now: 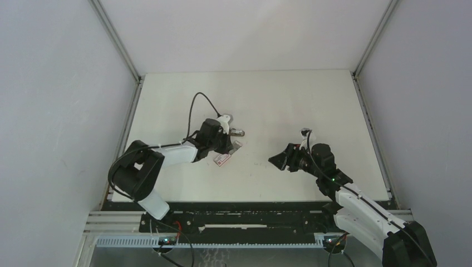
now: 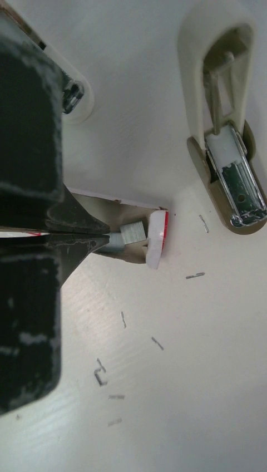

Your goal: Load the staples into the stapler

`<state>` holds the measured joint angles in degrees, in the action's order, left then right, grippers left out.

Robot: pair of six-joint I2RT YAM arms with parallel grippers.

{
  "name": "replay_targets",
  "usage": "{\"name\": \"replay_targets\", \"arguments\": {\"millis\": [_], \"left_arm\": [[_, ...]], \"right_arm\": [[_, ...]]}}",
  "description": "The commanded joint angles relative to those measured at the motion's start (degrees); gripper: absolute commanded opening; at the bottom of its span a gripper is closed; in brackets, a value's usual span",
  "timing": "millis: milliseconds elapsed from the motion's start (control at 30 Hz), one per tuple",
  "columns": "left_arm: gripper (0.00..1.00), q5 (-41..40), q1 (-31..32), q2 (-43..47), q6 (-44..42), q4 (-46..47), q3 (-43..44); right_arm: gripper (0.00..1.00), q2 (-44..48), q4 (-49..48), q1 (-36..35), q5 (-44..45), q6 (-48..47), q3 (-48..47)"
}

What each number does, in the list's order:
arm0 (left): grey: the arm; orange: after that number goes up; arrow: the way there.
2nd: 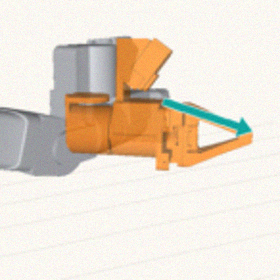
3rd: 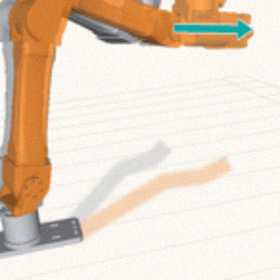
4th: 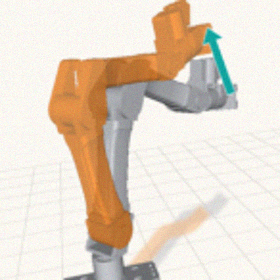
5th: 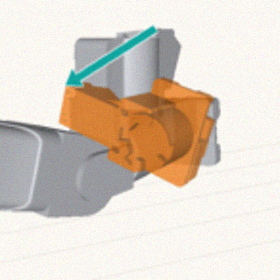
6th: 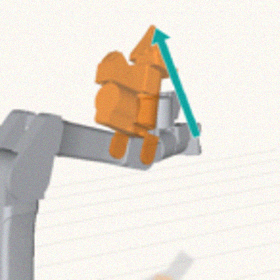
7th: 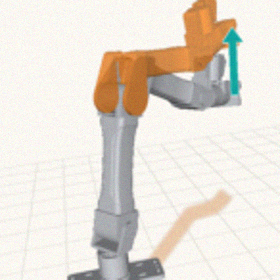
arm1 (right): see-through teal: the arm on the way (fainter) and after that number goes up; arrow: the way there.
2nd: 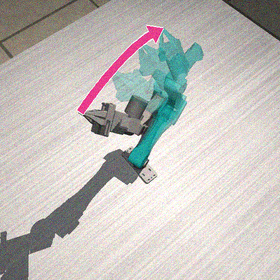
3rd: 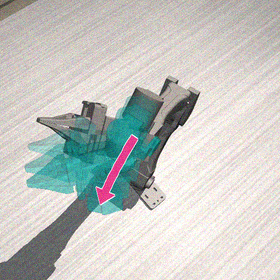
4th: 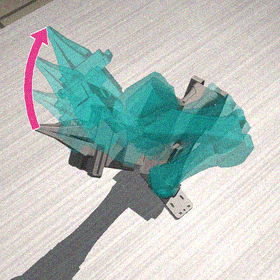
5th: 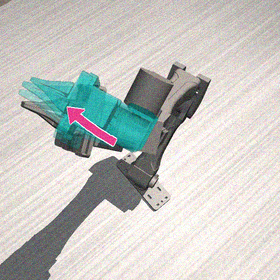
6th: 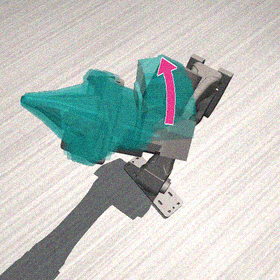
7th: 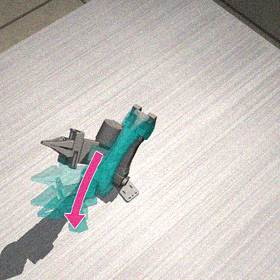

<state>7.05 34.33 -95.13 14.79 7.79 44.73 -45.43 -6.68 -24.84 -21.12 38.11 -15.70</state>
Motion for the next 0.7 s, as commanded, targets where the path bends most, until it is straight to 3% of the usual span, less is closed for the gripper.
{"name": "replay_targets", "arguments": {"millis": [0, 200, 333, 500, 667], "left_arm": [[0.0, 8.0, -3.6, 5.8, 8.4, 8.3, -3.2], [0.0, 15.7, -5.9, 7.4, 12.6, 13.6, -6.1], [0.0, 15.6, -6.2, 9.3, 9.5, 12.5, -7.3], [0.18, 7.9, -4.0, 8.5, 1.5, 4.1, -5.1], [0.47, 1.0, -0.7, 8.6, -2.8, 2.1, -4.4]], "right_arm": [[0.6, 0.5, -3.1, -0.1, -0.4, 0.1, -1.7], [0.61, -1.1, -4.4, -0.4, -1.0, 0.5, -1.6], [0.6, -2.4, -4.9, -1.9, 0.8, -0.8, -2.1], [0.6, -6.2, -8.1, -3.9, 1.5, -1.0, -3.7], [0.59, -10.4, -10.9, -5.4, 0.9, -0.8, -4.7]]}}
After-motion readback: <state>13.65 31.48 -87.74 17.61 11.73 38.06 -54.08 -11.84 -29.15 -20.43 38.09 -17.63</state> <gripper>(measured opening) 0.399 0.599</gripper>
